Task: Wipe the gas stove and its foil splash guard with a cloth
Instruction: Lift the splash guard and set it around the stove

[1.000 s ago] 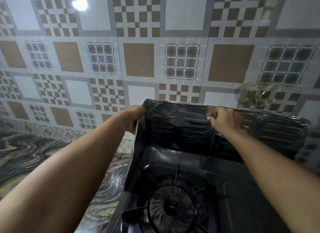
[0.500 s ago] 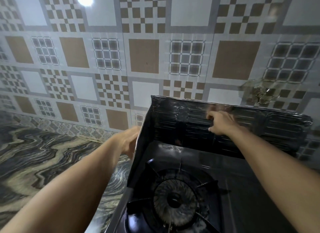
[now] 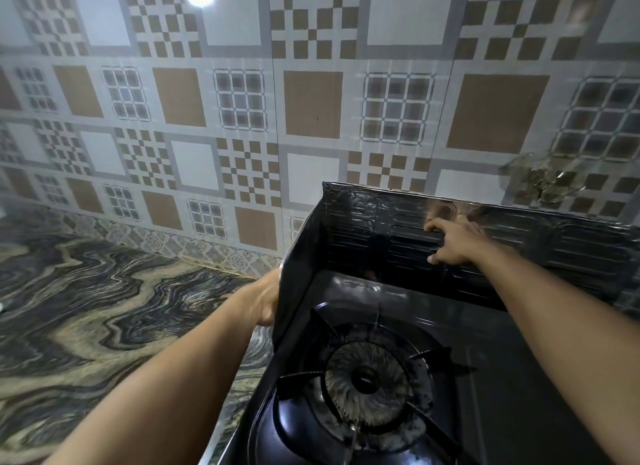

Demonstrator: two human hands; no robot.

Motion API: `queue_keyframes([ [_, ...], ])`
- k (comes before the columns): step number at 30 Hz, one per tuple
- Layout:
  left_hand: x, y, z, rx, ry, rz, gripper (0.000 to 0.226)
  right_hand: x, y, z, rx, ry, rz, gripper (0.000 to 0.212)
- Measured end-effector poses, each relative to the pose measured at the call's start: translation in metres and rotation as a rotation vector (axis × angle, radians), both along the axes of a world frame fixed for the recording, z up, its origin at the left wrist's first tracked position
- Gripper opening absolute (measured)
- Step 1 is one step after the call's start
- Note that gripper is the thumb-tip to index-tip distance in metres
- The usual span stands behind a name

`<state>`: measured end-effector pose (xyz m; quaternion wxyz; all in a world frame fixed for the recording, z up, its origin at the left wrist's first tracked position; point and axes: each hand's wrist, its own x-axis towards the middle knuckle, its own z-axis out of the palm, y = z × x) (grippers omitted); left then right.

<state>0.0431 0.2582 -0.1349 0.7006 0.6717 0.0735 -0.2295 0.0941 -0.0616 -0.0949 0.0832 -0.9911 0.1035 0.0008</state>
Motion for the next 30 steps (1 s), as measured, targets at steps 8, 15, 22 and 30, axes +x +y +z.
queue_keyframes([
  [8,-0.026,0.005,-0.017,-0.001,-0.012,-0.036,0.035,-0.002,0.006,0.006,-0.007,0.01,-0.008,0.072],
  [15,-0.023,0.004,-0.025,-0.085,0.036,0.182,0.026,-0.009,0.007,0.008,0.019,0.025,0.008,0.077],
  [22,-0.023,0.018,-0.026,-0.071,-0.084,0.342,0.025,-0.035,0.012,0.021,0.096,-0.03,0.094,0.074],
  [30,-0.064,0.041,0.015,0.042,-0.051,0.319,0.061,-0.084,0.03,0.053,0.12,-0.122,0.122,0.072],
])
